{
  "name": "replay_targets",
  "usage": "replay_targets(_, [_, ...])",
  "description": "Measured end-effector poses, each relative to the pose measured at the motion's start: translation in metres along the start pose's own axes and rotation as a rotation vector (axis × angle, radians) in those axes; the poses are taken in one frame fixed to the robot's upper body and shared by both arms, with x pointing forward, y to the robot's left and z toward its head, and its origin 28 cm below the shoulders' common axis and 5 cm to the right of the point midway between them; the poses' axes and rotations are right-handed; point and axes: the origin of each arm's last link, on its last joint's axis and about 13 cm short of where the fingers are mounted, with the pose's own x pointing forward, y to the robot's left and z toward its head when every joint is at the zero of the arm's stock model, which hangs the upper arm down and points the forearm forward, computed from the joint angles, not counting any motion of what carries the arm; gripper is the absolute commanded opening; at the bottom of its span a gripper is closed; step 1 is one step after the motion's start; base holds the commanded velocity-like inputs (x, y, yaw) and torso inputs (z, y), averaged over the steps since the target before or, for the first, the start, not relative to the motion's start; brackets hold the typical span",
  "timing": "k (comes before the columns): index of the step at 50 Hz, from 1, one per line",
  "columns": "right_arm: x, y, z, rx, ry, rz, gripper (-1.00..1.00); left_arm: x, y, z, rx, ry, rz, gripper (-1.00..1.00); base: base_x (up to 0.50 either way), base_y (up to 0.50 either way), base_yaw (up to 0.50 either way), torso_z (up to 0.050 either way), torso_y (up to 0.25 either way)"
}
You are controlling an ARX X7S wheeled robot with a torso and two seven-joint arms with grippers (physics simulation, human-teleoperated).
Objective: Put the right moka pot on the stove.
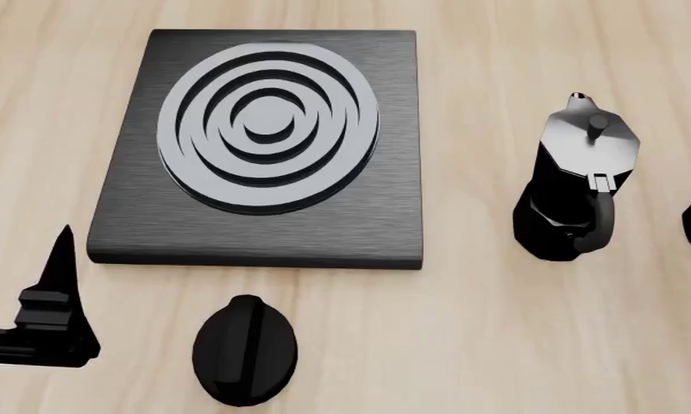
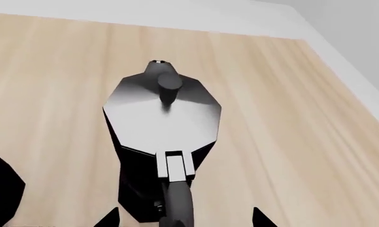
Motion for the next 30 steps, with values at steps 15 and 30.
replay_targets(15, [0.0012, 0.0030, -0.0031, 0.024, -0.007, 0.016, -1.00, 0.0001, -0.0001, -0.0002, 0.001, 0.000, 0.003, 1.00, 0.00, 0.00, 0.00, 0.000, 0.000])
replay_targets(30, [-0.0045, 0.0054, -0.0016, 0.033, -0.020, 0.032, -1.00, -0.0003, -0.0002, 0.0005, 0.002, -0.002, 0.003, 1.00, 0.00, 0.00, 0.00, 0.000, 0.000])
